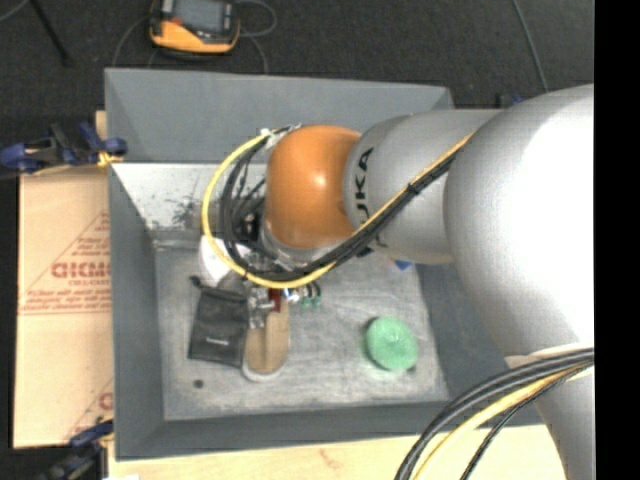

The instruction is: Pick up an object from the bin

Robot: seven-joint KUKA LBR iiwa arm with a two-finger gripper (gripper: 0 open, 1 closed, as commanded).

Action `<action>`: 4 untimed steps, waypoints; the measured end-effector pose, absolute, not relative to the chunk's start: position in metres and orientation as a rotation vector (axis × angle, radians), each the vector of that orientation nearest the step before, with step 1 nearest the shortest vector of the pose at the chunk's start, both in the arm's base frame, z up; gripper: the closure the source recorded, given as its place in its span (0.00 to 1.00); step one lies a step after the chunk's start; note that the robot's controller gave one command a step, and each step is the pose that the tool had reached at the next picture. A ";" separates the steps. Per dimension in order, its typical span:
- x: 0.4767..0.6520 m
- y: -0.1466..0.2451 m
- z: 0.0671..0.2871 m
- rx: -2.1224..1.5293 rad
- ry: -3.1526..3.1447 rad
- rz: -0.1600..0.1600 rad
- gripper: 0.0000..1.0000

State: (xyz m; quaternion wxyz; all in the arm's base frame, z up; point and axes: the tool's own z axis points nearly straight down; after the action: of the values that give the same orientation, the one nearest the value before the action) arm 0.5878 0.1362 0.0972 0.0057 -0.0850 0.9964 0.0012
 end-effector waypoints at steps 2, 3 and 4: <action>0.589 0.133 0.105 -0.259 3.125 0.004 1.00; 0.589 0.132 0.115 -0.259 3.130 0.001 1.00; 0.571 0.133 0.172 -0.368 3.122 -0.002 1.00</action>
Offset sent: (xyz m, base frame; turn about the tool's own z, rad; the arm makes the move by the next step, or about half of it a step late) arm -0.0013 -0.0058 0.0226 0.0030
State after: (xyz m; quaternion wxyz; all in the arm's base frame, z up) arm 0.5714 0.1333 0.1725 -0.0010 -0.1170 0.9931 -0.0005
